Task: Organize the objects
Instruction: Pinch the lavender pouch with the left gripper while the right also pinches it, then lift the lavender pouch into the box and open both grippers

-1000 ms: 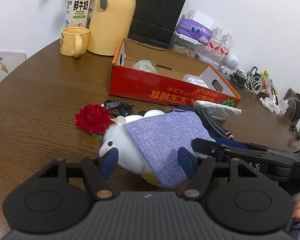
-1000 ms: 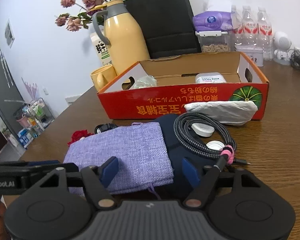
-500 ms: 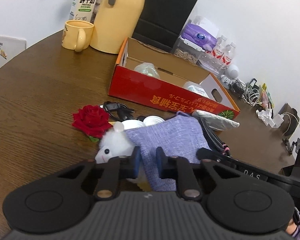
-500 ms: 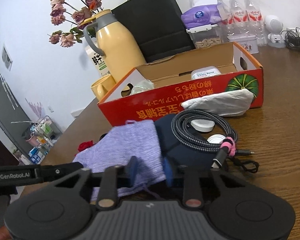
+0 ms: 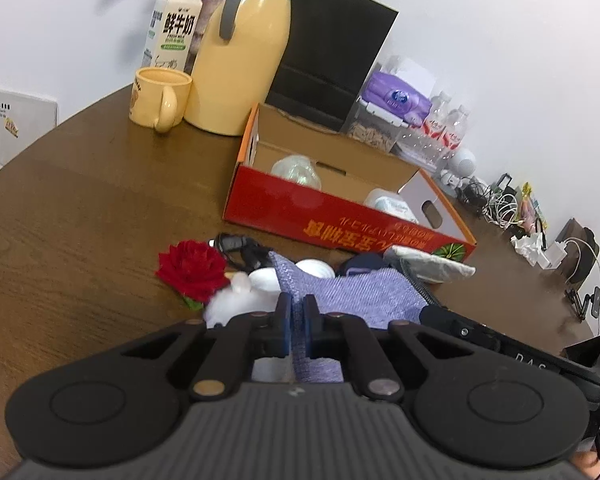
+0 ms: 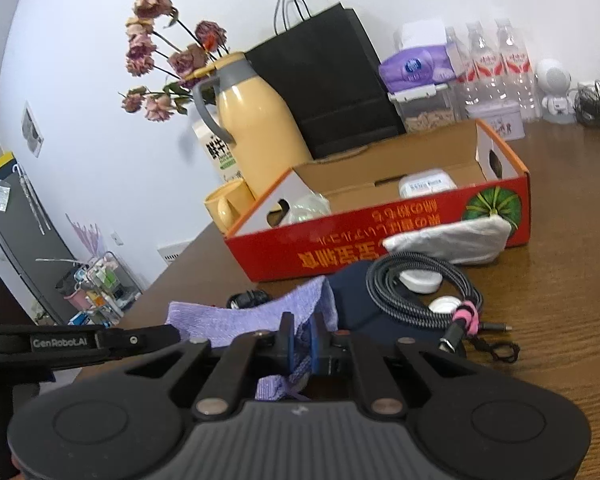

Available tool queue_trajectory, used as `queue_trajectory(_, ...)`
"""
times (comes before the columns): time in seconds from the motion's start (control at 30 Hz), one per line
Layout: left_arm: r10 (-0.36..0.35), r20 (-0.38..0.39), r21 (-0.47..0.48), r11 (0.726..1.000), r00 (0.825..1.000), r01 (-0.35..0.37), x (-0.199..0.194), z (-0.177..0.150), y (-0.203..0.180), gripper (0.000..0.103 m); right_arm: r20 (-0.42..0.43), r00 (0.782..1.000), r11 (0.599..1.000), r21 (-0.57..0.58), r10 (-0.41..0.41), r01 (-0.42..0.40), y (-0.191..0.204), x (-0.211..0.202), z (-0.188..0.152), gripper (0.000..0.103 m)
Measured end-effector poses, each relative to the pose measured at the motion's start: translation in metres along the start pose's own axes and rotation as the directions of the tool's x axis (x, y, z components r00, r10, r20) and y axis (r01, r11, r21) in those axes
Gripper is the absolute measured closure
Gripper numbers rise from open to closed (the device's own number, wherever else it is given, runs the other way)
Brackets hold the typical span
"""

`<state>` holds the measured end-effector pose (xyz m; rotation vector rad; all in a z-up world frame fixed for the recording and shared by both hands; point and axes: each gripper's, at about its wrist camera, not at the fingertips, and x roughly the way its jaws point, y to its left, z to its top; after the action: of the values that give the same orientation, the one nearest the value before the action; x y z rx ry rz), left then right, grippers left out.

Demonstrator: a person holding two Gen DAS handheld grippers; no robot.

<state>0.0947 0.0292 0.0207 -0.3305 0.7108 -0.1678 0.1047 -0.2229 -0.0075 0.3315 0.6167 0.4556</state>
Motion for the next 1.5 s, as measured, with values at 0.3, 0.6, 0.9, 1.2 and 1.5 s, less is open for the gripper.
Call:
queue_trajectory(0.3,-0.013,0.038,0.017,1.000,0.999,0.013,-0.005,0.011,-0.003,0.097,0.033,0.999,1.000,-0.015,0.007,-0.006,0.006,-0.004,0.005,0.097)
queue_trajectory(0.6,-0.033,0.099,0.068,0.997,0.995,0.026,-0.009,0.031,-0.018,0.097,0.095,0.995,0.999,-0.048,0.003,0.001,0.014,-0.009,0.021,0.097)
queue_trajectory(0.9,-0.071,0.148,0.115,0.992,0.986,0.054,0.008,0.066,-0.040,0.097,0.163,0.986,0.996,-0.082,-0.025,0.039,0.013,0.001,0.056,0.097)
queue_trajectory(1.2,-0.075,0.174,0.166,0.985,0.982,0.046,0.063,0.118,-0.067,0.097,0.231,0.969,0.990,-0.089,-0.086,0.109,-0.004,0.037,0.103,0.097)
queue_trajectory(1.5,-0.015,0.134,0.210,0.978,0.991,-0.013,0.144,0.157,-0.088,0.097,0.231,0.961,0.985,-0.046,-0.152,0.166,-0.041,0.097,0.142,0.097)
